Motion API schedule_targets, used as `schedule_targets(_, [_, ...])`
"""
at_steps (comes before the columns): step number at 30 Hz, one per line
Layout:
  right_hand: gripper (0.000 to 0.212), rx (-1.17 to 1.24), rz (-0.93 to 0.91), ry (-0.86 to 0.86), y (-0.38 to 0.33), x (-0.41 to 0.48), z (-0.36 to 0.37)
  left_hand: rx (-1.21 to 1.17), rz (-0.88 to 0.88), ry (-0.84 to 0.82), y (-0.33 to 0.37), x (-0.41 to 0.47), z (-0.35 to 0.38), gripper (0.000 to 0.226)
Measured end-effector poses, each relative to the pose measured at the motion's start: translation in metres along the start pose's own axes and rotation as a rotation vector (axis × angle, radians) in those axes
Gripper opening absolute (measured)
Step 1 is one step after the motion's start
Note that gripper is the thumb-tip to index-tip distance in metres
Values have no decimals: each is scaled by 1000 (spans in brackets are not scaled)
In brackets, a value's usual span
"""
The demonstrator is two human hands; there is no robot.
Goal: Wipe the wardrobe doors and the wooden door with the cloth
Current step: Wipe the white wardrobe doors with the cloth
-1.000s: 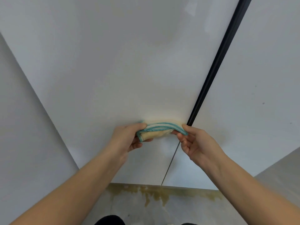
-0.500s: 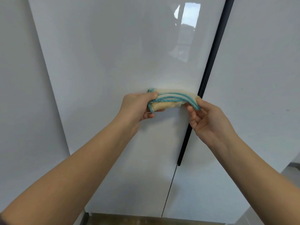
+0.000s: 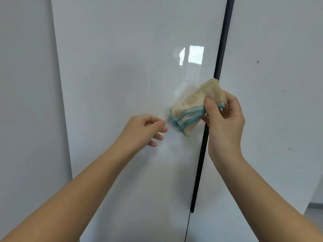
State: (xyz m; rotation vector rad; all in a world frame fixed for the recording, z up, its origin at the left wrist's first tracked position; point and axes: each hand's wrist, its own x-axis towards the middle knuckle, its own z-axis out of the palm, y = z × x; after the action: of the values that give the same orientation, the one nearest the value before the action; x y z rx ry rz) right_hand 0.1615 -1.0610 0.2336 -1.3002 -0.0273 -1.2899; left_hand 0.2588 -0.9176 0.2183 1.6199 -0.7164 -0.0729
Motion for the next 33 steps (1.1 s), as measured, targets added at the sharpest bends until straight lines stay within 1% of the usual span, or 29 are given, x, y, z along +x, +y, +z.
schedule_targets(3, [21,-269,-382,-5,-5,14,2,193,178,243,-9,2,-18,9])
schedule_targets(5, [27,-494,-673,-84,8,22,5,309,282,379,-17,5,-26,12])
schedule_targets(8, [34,-819,-1030,-281,52,29,8,523,474,501,-33,16,-35,15])
schedule_targets(10, [27,-978,-1171,-323,79,33,8,682,636,527,-47,26,-41,18])
schedule_targets(11, [24,-1018,-1206,-317,86,34,7,743,689,539,-54,30,-44,20])
schedule_targets(13, [20,-1014,-1251,-314,97,32,5,816,725,558,-65,35,-49,26])
schedule_targets(14, [19,-994,-1289,-355,103,27,2,836,731,566,-69,36,-50,29])
schedule_targets(15, [16,-983,-1342,-441,110,21,-3,853,742,571,-72,37,-50,32])
schedule_targets(18, [11,-971,-1513,-793,126,9,-18,930,803,565,-79,43,-50,42])
schedule_targets(19, [11,-963,-1546,-865,126,11,-19,950,824,567,-79,45,-51,45])
schedule_targets(22, [13,-950,-1624,-972,111,33,-10,962,880,593,-67,60,-52,49])
schedule_targets(24, [13,-934,-1679,-1005,95,55,2,956,896,619,-49,75,-54,51])
schedule_targets(26, [11,-936,-1697,-1004,73,77,13,961,900,634,-28,87,-55,52])
schedule_targets(30, [15,-951,-1728,-949,21,133,41,970,919,649,20,111,-63,52])
schedule_targets(33, [19,-951,-1753,-884,-33,186,69,981,916,658,68,128,-72,53])
